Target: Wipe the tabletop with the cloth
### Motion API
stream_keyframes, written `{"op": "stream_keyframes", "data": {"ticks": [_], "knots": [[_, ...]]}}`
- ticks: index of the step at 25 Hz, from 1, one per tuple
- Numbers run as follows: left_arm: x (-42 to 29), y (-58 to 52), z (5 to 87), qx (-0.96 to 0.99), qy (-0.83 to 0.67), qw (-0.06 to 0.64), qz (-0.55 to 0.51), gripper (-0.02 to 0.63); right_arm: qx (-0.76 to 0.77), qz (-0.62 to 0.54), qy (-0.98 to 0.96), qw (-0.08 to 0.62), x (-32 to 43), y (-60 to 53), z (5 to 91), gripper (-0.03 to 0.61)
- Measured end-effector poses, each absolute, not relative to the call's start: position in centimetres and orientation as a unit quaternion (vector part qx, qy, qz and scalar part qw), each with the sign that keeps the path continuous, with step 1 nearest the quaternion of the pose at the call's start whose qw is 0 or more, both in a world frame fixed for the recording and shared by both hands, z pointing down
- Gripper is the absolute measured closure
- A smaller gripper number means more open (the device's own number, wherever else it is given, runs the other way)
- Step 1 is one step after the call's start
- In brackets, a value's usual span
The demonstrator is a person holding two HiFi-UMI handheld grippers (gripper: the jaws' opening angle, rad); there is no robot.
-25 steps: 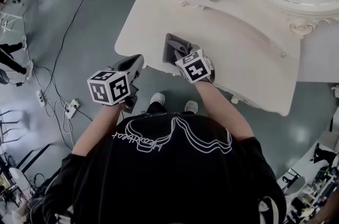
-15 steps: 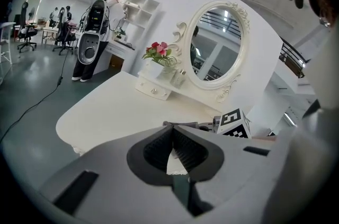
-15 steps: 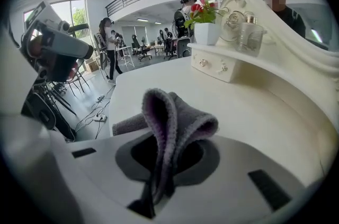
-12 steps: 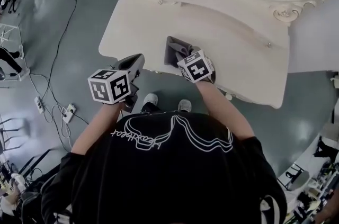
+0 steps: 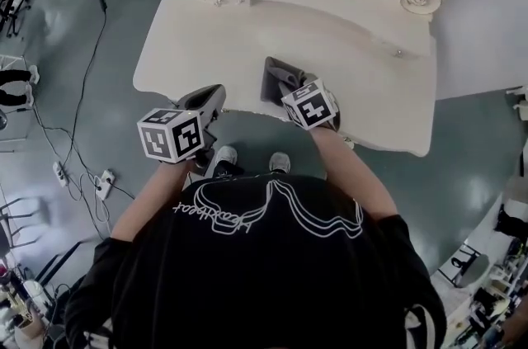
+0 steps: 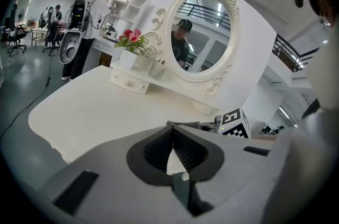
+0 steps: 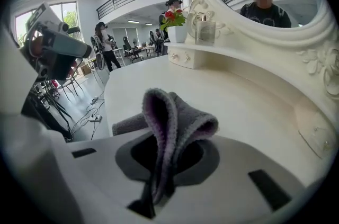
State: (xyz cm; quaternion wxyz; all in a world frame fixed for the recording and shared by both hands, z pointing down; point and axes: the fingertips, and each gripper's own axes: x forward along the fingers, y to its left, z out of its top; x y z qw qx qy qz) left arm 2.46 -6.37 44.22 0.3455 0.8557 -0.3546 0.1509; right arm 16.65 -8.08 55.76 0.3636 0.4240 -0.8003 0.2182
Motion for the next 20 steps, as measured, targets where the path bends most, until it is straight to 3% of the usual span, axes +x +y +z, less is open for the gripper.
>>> {"op": "stream_keyframes", "data": {"ticks": [20], "knots": [[13.3,-3.0,44.5,0.875,-0.313,0.338,0.149,0.609,0.481,0.233,-0.767,0.354,30.3,-2.3,55.7,0.526]]}}
